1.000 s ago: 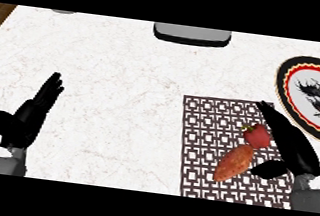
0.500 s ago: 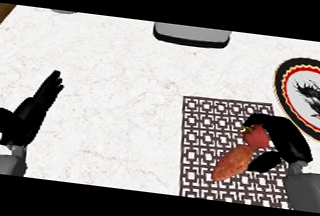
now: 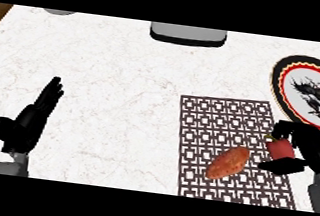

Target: Pick the bell pepper from the placemat and place it in the plate

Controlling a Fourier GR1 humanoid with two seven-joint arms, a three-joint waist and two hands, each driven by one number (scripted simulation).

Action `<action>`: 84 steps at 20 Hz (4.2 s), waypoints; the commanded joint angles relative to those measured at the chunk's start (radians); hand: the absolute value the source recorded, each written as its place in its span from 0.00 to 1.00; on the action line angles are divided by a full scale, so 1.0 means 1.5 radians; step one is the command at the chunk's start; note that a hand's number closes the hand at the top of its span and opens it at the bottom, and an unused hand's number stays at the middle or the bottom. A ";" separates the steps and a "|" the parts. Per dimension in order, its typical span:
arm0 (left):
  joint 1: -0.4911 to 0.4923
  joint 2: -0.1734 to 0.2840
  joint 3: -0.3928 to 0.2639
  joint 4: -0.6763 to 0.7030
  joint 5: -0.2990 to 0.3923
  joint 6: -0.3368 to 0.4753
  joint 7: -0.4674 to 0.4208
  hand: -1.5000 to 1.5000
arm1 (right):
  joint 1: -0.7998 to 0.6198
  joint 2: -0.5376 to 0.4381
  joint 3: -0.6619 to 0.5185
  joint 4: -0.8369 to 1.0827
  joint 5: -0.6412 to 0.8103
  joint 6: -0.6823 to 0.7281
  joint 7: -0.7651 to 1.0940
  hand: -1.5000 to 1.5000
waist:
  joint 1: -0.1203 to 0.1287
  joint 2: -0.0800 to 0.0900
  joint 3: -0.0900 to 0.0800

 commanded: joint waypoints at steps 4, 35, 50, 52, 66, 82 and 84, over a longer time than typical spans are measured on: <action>0.028 -0.007 0.016 -0.008 0.008 0.014 -0.007 0.50 | 0.101 -0.202 -0.265 0.151 -0.094 -0.019 -0.014 1.00 | -0.043 0.006 0.010; -0.022 0.015 0.027 0.029 -0.005 -0.027 -0.017 0.50 | -0.035 -0.341 -0.390 0.155 -0.241 -0.012 -0.111 1.00 | 0.015 0.006 0.005; -0.039 -0.003 0.014 -0.003 -0.004 -0.029 0.034 0.50 | -0.291 -0.221 -0.233 0.351 -0.151 -0.076 -0.074 1.00 | 0.021 0.007 0.006; -0.017 0.010 0.023 -0.009 0.001 -0.045 0.016 0.50 | -0.337 -0.208 -0.220 0.391 -0.133 -0.097 -0.065 1.00 | 0.024 0.008 0.006; -0.061 -0.021 0.001 0.013 -0.026 -0.012 0.037 0.50 | -0.463 -0.150 -0.309 0.618 -0.187 -0.205 -0.025 0.00 | 0.031 0.012 0.007; -0.037 -0.024 0.012 0.032 -0.027 -0.012 -0.014 0.50 | -0.289 -0.302 -0.557 0.655 -0.458 0.046 -0.241 0.00 | 0.018 0.012 0.008; -0.003 -0.023 0.008 -0.010 -0.022 -0.017 0.001 0.50 | -0.235 -0.322 -0.565 0.672 -0.461 0.075 -0.280 0.00 | 0.023 0.013 0.010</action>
